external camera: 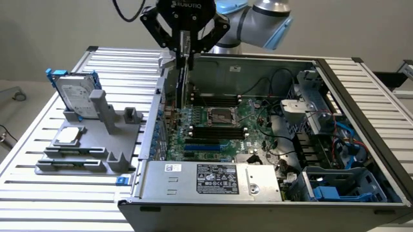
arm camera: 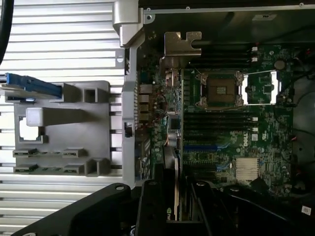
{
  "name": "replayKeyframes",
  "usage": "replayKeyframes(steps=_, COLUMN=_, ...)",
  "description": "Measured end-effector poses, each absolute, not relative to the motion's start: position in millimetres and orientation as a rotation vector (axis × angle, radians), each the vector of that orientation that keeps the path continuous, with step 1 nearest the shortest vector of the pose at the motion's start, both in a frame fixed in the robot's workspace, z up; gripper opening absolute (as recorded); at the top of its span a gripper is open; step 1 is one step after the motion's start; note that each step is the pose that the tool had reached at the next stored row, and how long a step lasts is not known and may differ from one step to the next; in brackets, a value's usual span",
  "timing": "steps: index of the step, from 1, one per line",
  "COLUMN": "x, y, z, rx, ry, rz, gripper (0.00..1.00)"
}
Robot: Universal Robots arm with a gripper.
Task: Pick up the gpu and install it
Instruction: 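Pick up the gpu and move the gpu toward the slot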
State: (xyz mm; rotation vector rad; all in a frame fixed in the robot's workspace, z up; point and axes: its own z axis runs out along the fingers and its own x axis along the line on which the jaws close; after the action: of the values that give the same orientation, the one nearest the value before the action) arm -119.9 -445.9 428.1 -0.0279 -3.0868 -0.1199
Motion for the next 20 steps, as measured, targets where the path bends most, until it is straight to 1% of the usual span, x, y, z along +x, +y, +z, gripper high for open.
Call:
replayKeyframes(steps=14, x=-56.8, y=-442.8, z=406.2, rx=-0.028, ry=-3.089, rz=-0.107, gripper=0.26)
replayKeyframes(steps=20, x=-43.5, y=-437.7, z=402.2, rx=-0.027, ry=-3.106, rz=-0.108, gripper=0.26)
